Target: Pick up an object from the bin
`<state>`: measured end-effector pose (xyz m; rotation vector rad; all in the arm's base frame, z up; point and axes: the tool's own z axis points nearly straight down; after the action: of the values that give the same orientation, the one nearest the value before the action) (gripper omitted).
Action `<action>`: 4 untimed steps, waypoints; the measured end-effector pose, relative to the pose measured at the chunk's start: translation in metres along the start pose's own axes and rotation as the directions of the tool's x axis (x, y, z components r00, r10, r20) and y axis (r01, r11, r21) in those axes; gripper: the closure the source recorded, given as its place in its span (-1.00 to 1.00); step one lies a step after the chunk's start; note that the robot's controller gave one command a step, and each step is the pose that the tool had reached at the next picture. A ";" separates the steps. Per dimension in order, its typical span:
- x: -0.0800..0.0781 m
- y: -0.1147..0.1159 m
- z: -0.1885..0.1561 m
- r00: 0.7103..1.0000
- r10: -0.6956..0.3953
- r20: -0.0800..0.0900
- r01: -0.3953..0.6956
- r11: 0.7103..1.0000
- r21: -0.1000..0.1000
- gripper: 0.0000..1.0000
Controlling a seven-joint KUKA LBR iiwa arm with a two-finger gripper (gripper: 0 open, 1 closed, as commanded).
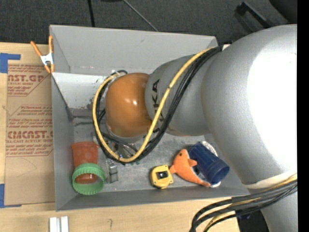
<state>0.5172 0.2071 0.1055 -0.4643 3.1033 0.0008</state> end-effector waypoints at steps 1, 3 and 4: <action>-0.032 0.016 0.024 0.997 0.080 -0.003 -0.080 0.997 0.004 -1.00; -0.007 0.037 0.023 0.740 -0.671 0.034 0.671 0.741 0.027 1.00; -0.006 0.037 0.018 0.712 -0.701 0.029 0.701 0.713 0.026 1.00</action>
Offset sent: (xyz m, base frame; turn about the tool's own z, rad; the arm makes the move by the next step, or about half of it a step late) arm -0.0274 0.0372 -0.0355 -0.7902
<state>0.5125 0.2441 0.0877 -1.5866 2.6633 -0.0128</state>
